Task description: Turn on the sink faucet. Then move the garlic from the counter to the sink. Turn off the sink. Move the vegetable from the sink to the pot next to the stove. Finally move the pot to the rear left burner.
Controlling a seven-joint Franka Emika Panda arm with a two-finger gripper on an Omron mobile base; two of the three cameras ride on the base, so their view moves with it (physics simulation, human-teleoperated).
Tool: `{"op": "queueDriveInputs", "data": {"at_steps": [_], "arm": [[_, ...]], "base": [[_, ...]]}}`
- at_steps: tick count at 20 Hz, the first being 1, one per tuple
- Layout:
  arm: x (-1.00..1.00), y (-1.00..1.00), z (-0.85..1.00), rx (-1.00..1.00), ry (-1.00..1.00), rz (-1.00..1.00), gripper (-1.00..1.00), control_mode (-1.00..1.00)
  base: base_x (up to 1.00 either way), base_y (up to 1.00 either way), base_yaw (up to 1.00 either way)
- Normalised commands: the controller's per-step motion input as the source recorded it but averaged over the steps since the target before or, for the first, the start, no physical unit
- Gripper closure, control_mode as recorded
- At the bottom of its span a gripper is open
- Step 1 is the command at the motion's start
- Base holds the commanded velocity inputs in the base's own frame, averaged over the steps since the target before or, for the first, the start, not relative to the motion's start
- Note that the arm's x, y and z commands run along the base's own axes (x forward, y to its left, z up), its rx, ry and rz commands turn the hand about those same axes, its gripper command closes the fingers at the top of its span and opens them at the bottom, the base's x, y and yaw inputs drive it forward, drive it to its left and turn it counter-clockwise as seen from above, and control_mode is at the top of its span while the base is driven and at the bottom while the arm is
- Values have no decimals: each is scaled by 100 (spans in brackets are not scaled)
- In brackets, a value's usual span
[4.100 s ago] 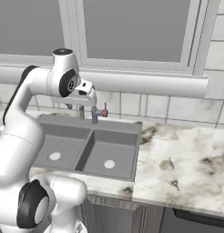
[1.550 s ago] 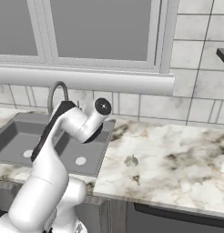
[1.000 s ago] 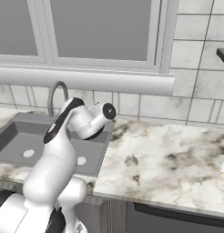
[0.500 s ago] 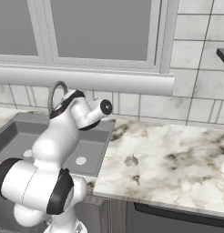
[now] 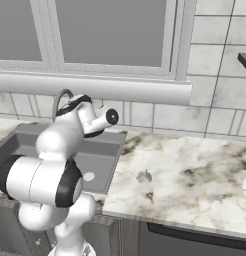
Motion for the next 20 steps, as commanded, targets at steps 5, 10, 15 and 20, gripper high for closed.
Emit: {"op": "queueDriveInputs", "data": {"at_steps": [5,10,15,20], "arm": [[28,21,-9,0,-7,1,-100,-100],[30,18,-11,0,-6,3,-100,-100],[30,15,-12,0,-4,3,-100,-100],[38,8,-7,0,-3,3,-100,-100]], "base": [[0,0,0],[0,0,0],[0,0,0],[0,0,0]]}}
